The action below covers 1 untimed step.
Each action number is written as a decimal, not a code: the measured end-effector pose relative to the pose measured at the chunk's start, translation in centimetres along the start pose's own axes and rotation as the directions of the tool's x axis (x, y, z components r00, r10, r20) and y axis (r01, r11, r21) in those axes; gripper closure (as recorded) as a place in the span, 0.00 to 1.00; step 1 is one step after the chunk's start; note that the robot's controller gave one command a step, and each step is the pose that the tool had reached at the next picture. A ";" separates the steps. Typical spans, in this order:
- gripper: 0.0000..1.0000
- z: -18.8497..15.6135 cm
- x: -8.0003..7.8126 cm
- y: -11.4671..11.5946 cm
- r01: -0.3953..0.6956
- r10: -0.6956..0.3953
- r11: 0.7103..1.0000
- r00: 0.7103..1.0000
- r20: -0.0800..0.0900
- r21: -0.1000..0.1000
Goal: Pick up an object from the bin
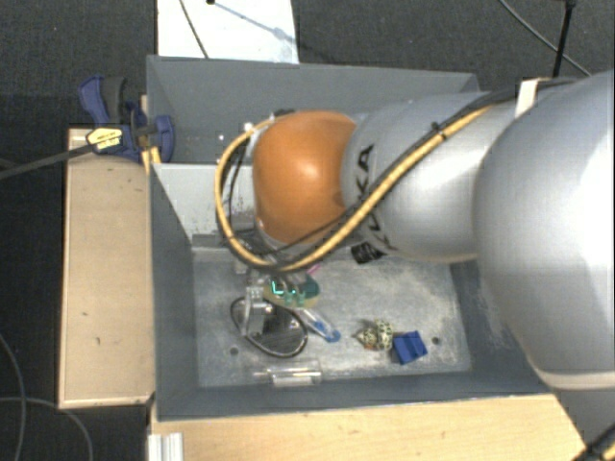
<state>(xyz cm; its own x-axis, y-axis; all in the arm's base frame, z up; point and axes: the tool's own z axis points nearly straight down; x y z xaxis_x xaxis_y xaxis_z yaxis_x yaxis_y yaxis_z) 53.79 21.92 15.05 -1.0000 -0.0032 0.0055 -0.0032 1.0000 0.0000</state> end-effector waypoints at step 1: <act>0.00 7.6 -2.5 -7.4 0.129 -0.129 0.992 0.992 0.009 -0.004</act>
Offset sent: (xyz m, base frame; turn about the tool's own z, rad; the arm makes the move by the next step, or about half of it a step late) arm 0.0221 -0.0739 -0.0805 -0.1350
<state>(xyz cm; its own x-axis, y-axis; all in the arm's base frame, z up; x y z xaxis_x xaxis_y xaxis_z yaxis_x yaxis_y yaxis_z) 56.31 14.54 7.39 -0.9913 -0.1319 -0.0033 -0.1319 0.9912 0.0048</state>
